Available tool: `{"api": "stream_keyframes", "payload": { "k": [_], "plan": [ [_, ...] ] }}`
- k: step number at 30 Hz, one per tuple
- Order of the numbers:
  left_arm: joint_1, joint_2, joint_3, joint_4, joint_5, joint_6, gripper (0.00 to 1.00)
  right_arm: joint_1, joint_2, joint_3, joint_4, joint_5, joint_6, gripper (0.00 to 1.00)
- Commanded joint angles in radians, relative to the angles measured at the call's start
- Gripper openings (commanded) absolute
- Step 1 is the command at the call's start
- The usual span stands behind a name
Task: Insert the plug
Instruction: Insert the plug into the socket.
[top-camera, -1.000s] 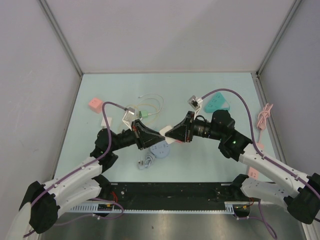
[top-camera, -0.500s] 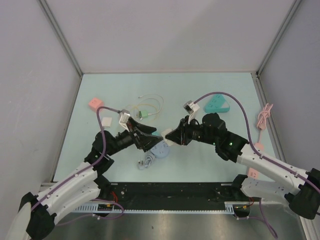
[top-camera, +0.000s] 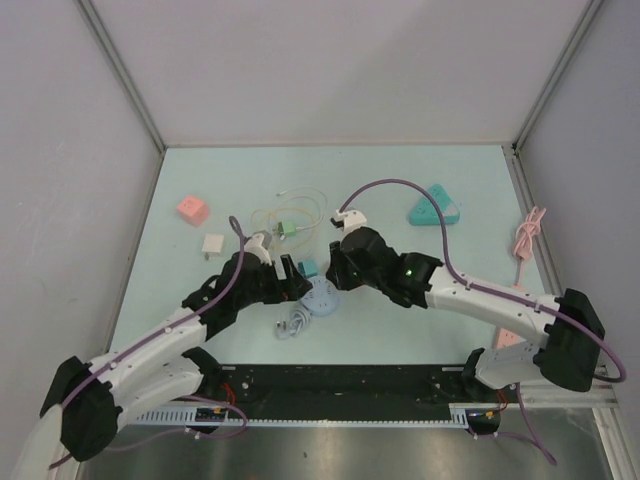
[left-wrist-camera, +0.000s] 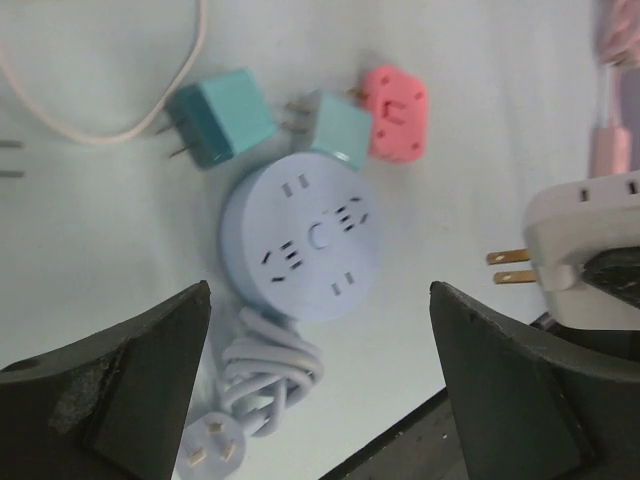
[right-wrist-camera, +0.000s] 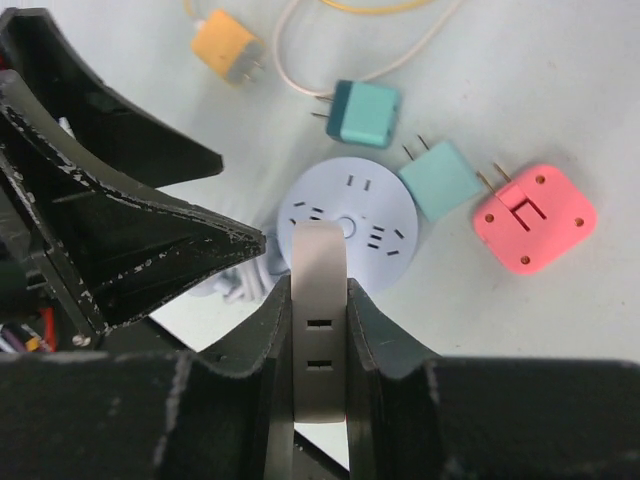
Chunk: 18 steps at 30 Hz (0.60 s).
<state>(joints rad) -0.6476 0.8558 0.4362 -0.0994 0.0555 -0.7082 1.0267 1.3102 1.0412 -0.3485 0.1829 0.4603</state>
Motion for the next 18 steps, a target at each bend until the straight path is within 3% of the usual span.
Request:
{"api": "stream_keyframes", "payload": {
  "k": [1,18],
  "plan": [
    [-0.001,0.097,0.073,-0.106,-0.031,-0.039,0.93,0.006,0.075,0.06,-0.041,0.087,0.049,0.0],
    [-0.006,0.371,0.085,-0.029,0.015,-0.057,0.75,-0.025,0.245,0.06,0.051,0.058,0.064,0.0]
  ]
}}
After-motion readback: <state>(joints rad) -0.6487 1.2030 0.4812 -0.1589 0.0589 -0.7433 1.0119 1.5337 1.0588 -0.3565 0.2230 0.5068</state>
